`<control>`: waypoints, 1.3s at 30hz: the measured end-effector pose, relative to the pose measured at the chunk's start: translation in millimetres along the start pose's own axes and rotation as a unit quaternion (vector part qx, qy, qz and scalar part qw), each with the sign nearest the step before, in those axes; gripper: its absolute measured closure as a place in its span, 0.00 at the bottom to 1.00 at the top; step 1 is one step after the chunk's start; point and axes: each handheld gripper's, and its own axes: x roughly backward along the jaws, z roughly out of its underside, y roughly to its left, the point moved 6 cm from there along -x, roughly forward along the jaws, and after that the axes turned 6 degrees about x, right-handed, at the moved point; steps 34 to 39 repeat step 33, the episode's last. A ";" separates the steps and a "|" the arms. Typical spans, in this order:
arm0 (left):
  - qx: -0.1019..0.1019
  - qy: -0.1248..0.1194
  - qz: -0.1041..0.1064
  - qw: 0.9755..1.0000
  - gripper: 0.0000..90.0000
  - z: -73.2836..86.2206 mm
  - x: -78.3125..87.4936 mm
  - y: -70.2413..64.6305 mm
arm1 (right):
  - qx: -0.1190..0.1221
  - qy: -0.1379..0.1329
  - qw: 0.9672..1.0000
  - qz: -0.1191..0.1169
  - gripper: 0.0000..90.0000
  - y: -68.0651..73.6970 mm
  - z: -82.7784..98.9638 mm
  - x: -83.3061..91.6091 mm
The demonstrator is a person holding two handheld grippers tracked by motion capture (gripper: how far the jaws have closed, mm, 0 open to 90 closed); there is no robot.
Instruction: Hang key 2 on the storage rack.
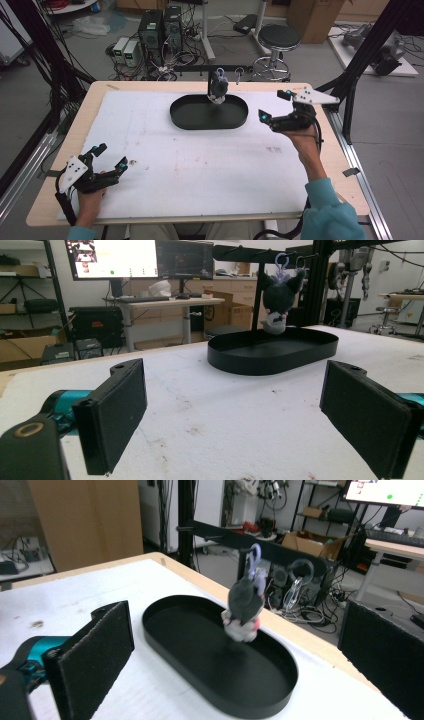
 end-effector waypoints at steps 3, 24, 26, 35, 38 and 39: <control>0.000 0.001 0.000 1.000 0.13 0.1 0.1 0.1 | 0.005 -0.022 1.000 0.000 0.01 14.5 17.3 12.3; -0.003 -0.001 0.000 1.000 0.13 0.0 -0.2 -0.9 | -0.014 -0.049 0.998 0.046 0.01 51.5 135.2 38.6; -0.003 -0.001 0.000 1.000 0.13 0.0 -0.2 -0.8 | -0.009 -0.049 0.997 0.052 0.01 52.7 136.5 38.3; -0.004 -0.003 0.000 1.000 0.13 -0.1 0.5 -0.9 | -0.007 -0.049 0.997 0.055 0.01 52.2 137.7 37.7; -0.004 -0.003 0.000 1.000 0.13 -0.1 0.5 -0.9 | -0.007 -0.049 0.997 0.055 0.01 52.2 137.7 37.7; -0.004 -0.003 0.000 1.000 0.13 -0.1 0.5 -0.9 | -0.007 -0.049 0.997 0.055 0.01 52.2 137.7 37.7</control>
